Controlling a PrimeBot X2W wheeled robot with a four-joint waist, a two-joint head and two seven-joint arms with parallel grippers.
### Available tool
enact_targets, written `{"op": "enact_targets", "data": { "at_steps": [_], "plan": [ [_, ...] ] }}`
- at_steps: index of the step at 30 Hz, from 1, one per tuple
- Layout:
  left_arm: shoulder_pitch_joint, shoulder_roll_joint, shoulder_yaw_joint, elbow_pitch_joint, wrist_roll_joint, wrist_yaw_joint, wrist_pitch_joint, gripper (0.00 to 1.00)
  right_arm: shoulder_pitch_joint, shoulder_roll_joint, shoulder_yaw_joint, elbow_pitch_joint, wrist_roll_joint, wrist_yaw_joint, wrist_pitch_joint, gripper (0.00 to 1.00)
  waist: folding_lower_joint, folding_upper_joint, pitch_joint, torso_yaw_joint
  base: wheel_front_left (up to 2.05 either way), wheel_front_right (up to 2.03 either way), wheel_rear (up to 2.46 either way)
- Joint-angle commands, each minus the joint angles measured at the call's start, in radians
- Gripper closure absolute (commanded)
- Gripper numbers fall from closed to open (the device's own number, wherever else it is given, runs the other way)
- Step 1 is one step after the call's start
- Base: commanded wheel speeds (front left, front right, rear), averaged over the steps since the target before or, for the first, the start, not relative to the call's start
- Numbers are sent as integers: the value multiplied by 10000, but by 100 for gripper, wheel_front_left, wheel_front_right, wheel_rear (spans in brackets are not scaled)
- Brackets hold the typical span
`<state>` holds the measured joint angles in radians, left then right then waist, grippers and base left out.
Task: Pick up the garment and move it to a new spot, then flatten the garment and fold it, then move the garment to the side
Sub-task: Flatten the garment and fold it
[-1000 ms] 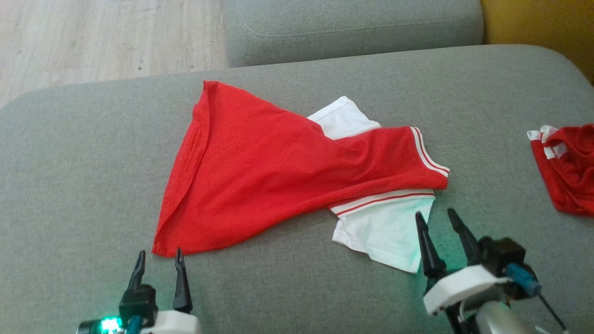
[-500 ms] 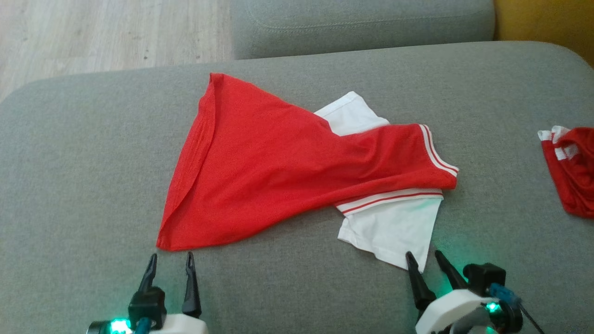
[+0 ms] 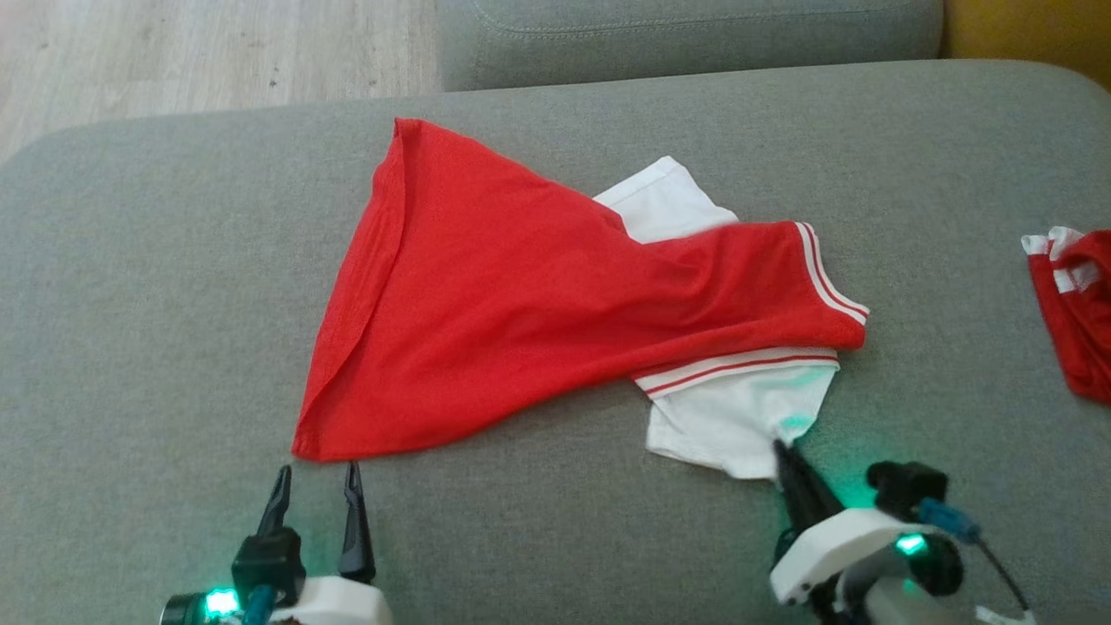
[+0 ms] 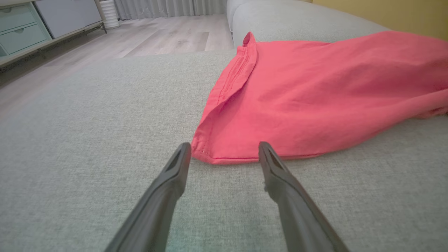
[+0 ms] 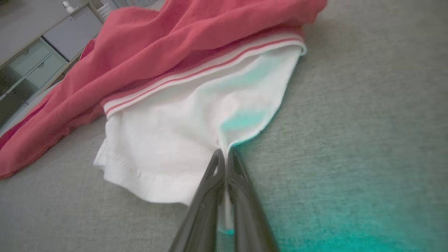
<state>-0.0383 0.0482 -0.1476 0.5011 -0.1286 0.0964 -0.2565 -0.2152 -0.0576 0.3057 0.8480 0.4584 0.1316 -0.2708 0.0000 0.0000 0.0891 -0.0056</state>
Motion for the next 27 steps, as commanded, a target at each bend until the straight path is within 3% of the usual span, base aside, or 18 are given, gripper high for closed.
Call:
{"op": "enact_targets", "data": {
  "at_steps": [1, 10, 23, 27],
  "plan": [
    [-383, 21, 285, -297, -147, 45, -53, 0, 66, -134, -356, -259, -212, -9, 91, 100, 0, 0, 19, -100, 0, 0, 0],
    [-315, 21, 279, -77, -1170, -230, -53, 0, 727, -329, -1785, -1573, -828, -9, 91, 100, 0, 0, 70, -588, 0, 0, 0],
    [-959, 20, 563, 652, -2499, -419, -53, 0, 521, -236, -1756, -2066, -1179, -9, 91, 100, 0, 0, 550, -1044, 0, 0, 0],
    [-1203, 20, 572, 1144, -2913, -719, -53, 0, 431, -211, -1732, -2188, -1189, -9, 91, 100, 0, 0, 694, -1170, 0, 0, 0]
  ]
}}
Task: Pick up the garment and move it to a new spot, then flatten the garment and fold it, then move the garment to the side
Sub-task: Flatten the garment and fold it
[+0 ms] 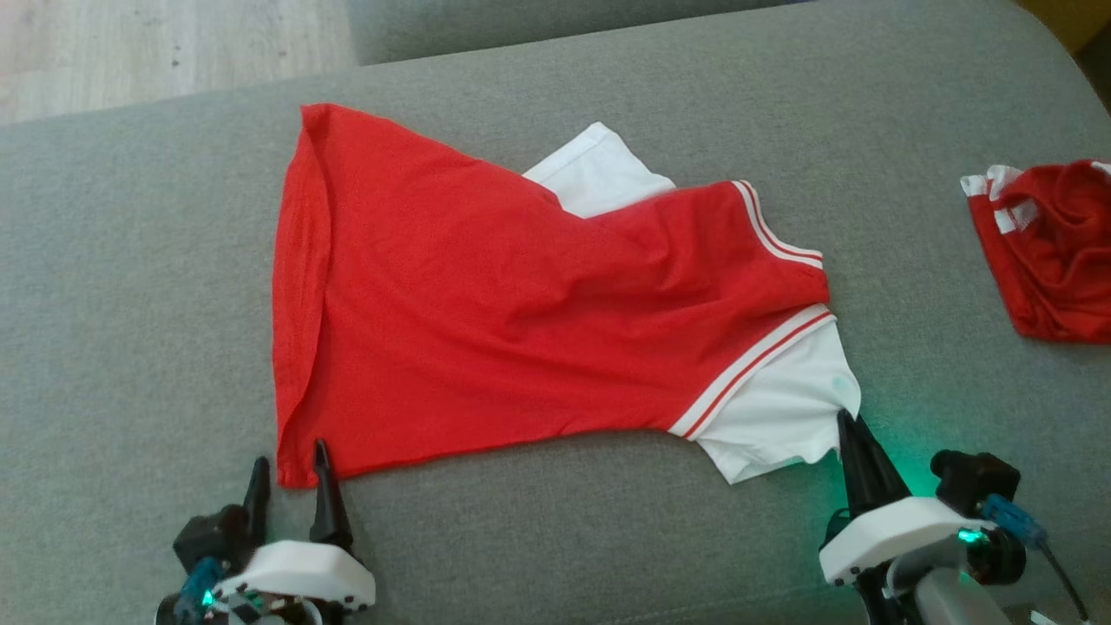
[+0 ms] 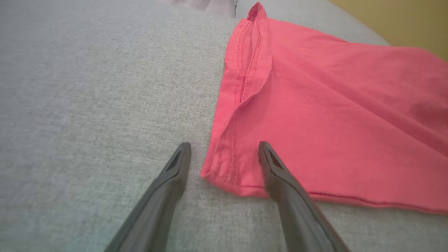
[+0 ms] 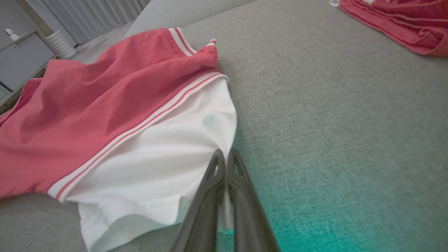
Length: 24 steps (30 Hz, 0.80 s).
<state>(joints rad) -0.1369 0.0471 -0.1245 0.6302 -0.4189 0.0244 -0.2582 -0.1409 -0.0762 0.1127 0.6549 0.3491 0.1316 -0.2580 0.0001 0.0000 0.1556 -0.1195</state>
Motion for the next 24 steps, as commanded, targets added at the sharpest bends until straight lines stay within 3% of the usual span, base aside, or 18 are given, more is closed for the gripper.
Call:
{"op": "enact_targets", "data": {
  "at_steps": [1, 4, 7, 14, 19, 24],
  "plan": [
    [-270, 32, 294, 4, -88, -98, -36, 0, -336, -23, 202, -278, -91, -9, -38, 100, -1, 0, 53, -55, 0, 0, 0],
    [-378, 32, 4, 595, -406, -299, -36, 0, -385, -40, 209, -325, -75, -9, -38, 100, -1, 0, 93, -109, 0, 0, 0],
    [-496, 32, -377, 1170, -753, -366, -36, 100, -415, -35, 190, -388, -69, -9, -38, 100, -1, 0, 99, -137, 0, 0, 0],
    [-588, 32, -524, 909, -1078, -512, -36, 100, -467, 84, 11, -1204, 456, -9, -38, 100, -1, 0, -245, 71, 0, 0, 0],
    [-896, 32, -311, -464, -1440, -1184, -36, 100, -863, 142, -11, -2708, 1411, -9, -38, 100, -1, 0, -1114, 360, 0, 0, 0],
    [-2165, 225, -369, -1718, -1842, -1466, 58, 100, -1946, -263, 20, -3789, 2315, -9, -38, 100, -1, 0, -1786, 590, 0, 0, 0]
  ]
}}
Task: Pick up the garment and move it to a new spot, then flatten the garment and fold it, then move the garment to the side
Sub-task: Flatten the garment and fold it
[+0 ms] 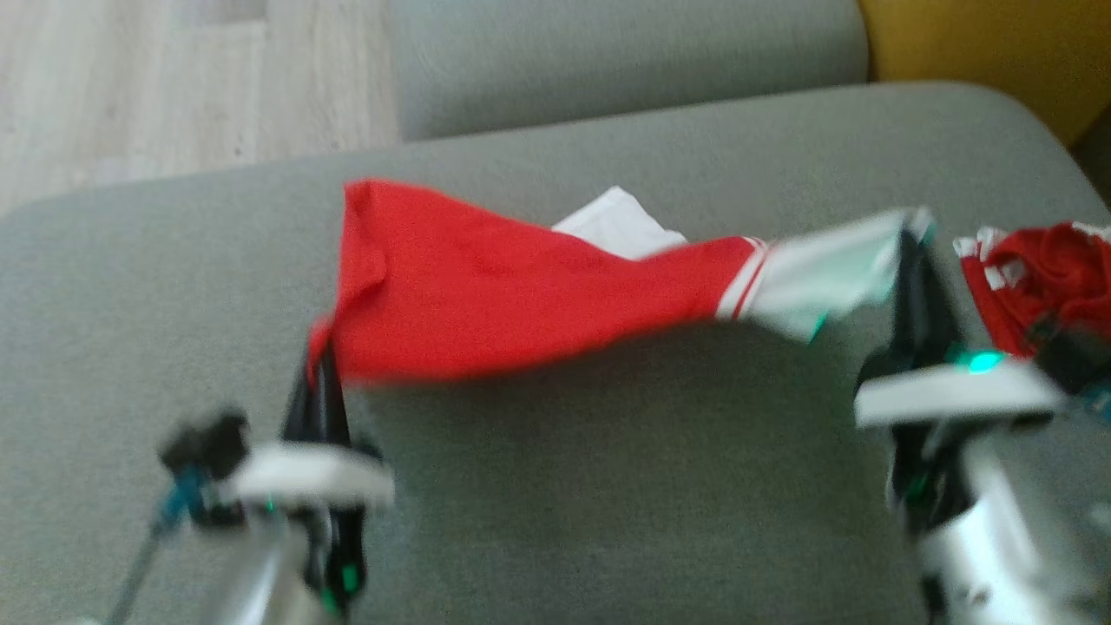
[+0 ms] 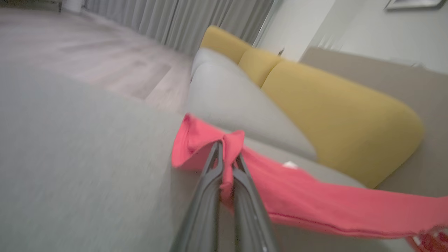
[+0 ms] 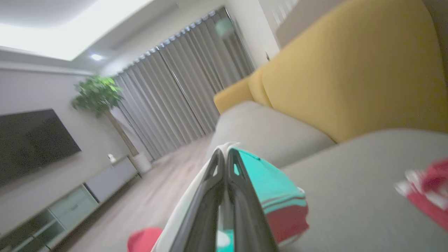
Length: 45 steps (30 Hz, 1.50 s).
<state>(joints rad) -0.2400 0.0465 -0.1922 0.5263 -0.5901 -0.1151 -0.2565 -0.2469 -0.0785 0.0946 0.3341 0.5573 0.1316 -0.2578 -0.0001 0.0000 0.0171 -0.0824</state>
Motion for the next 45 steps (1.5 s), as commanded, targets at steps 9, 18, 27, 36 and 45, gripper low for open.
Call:
{"op": "enact_targets", "data": {
  "at_steps": [9, 18, 27, 36, 45],
  "plan": [
    [-4127, 1119, 965, -3136, -1229, 171, 1830, 100, -3661, -1338, 314, -1604, 1520, -9, 342, 100, 1, 0, -883, 420, 0, 0, 0],
    [-6101, 1636, 822, -3388, -817, 1082, 3281, 100, -6390, -1536, 314, -1006, 1081, -9, 1591, 100, 1, 0, 187, 453, 0, 0, 0],
    [-8316, 1659, 958, -1049, 299, 1702, 1297, 100, -9890, -1076, 25, 1979, -130, -9, 458, 100, 1, 0, 2287, 357, 0, 0, 0],
    [-9481, 1581, 1702, 369, 686, 1403, -38, 100, -11120, -1104, -414, 2752, -237, -9, -33, 100, 1, 0, 2946, 191, 0, 0, 0],
    [-4715, 433, 3057, 1195, 877, 713, -51, 100, -6040, -1277, 636, 2137, 1315, -9, -38, 100, 1, 0, 2595, -116, 0, 0, 0]
  ]
}}
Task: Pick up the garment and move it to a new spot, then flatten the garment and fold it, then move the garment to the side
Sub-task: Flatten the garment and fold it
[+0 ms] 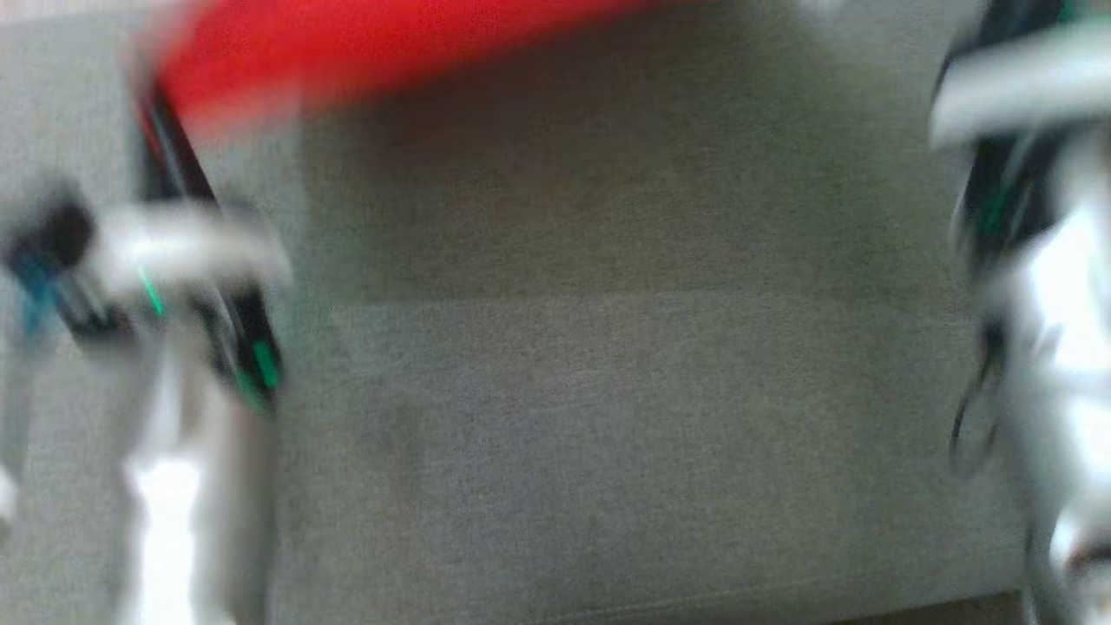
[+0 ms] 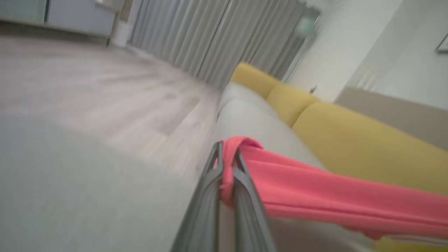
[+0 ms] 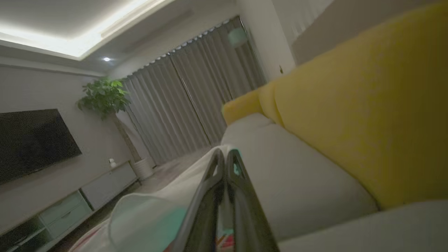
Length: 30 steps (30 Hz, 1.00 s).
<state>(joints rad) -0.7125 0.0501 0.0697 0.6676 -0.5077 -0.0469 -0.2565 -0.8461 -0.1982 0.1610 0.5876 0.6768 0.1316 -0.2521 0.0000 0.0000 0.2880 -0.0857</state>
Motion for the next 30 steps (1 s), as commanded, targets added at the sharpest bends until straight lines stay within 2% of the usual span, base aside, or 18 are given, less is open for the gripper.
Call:
{"op": "enact_targets", "data": {
  "at_steps": [1, 5, 7, 10, 12, 17, 22, 30],
  "plan": [
    [620, 278, 465, -25, 97, -101, -51, 100, 665, -61, 98, -486, 364, -9, -95, 100, 0, 0, -197, -134, 0, 0, 0],
    [2607, 33, 467, 556, 309, -335, -51, 100, 3299, 47, 514, -740, 1240, -9, -94, 100, 0, 0, -639, -260, 0, 0, 0],
    [3000, 17, 418, 657, 259, -376, -52, 100, 3845, 62, 612, -814, 1385, -9, -94, 100, 0, 0, -764, -297, 0, 0, 0],
    [3948, 7, 80, 894, -763, -452, -52, 100, 5115, 19, 853, -1015, 1577, -9, -95, 100, 0, 0, -1176, -412, 0, 0, 0],
    [4453, 5, -216, 854, -1036, -400, -52, 100, 5756, 45, 922, -1077, 1788, -9, -95, 100, 0, 0, -1519, -415, 0, 0, 0],
    [5587, 3, -558, 388, -1640, -168, -52, 100, 6992, -23, 1075, -1036, 1963, -9, -96, 100, 0, 0, -2368, -320, 0, 0, 0],
    [6684, 2, -855, -467, -1413, 34, -52, 100, 7884, -89, 1112, -1001, 2137, -9, -93, 100, 0, 0, -2959, -147, 0, 0, 0],
    [7742, 2, -1355, -1752, -2102, 17, -53, 100, 8930, -140, 939, -1537, 2507, -9, 46, 100, 0, 0, -3240, 179, 0, 0, 0]
  ]
}}
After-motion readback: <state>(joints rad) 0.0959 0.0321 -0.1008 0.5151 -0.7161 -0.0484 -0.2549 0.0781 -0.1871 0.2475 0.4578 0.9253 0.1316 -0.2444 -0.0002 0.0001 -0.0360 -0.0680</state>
